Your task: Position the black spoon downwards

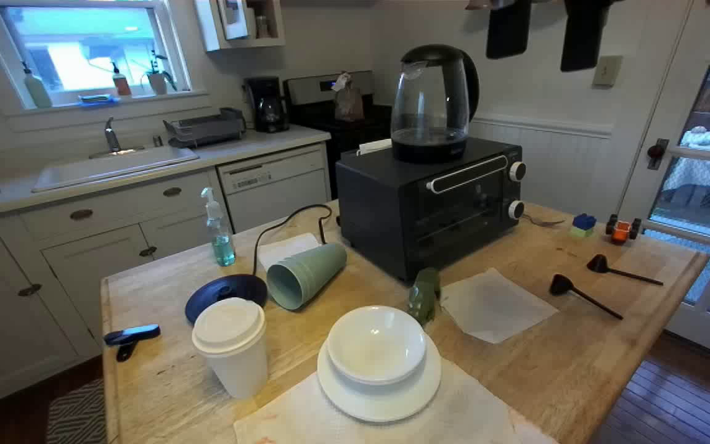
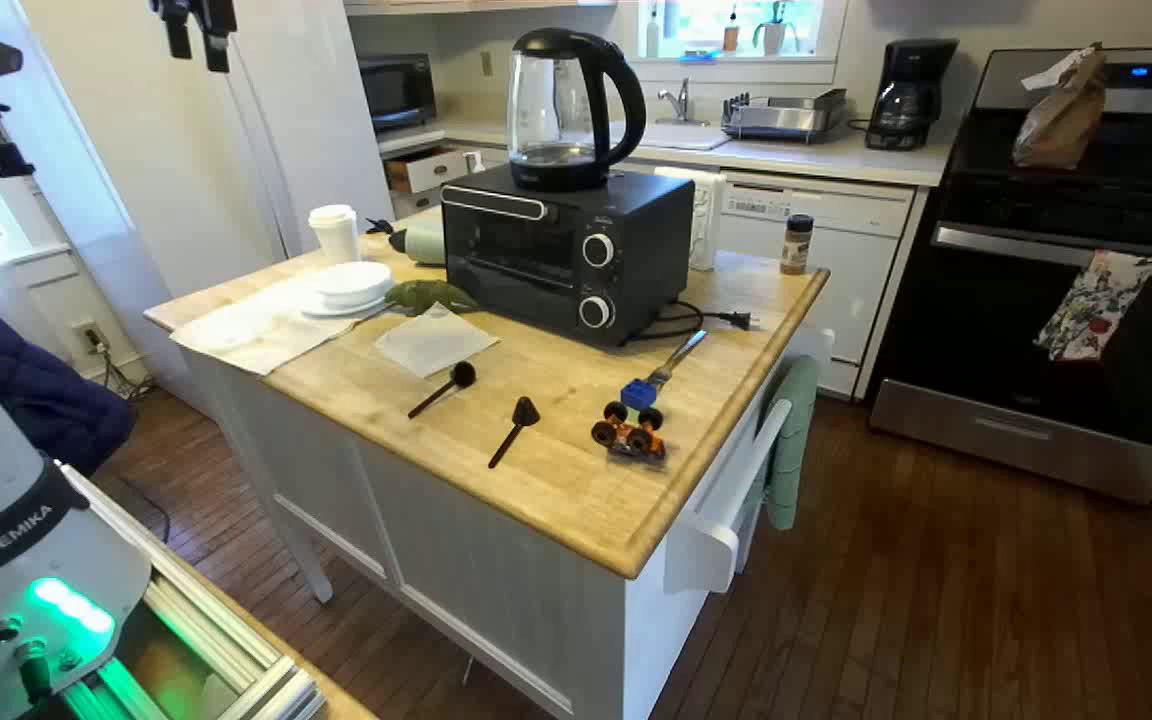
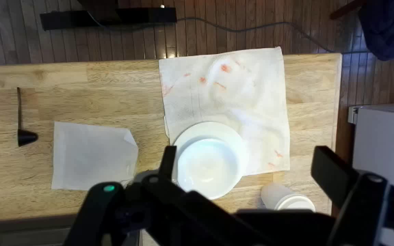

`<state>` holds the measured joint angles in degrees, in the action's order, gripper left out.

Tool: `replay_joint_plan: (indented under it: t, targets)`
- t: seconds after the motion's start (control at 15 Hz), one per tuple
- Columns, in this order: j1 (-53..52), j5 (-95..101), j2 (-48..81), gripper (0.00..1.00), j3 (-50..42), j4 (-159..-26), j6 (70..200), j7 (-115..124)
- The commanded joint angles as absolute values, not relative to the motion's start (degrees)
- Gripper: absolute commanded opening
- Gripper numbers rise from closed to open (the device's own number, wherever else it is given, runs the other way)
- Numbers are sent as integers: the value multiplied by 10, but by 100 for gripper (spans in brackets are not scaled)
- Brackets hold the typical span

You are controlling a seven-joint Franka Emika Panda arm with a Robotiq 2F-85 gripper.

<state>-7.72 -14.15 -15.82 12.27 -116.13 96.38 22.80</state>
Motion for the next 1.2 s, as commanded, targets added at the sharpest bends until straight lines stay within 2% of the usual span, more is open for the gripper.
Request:
replay_joint_plan:
  t: [0.0, 0.53, 0.8, 1.13]
  targets:
    - [-78, -141, -158, 100, 122, -1160, 963, 228]
    - [-75, -152, -144, 100, 118, -1175, 961, 232]
    - [-64, -141, -128, 100, 121, -1214, 973, 308]
    - [-37, -119, -105, 100, 106, -1276, 1043, 414]
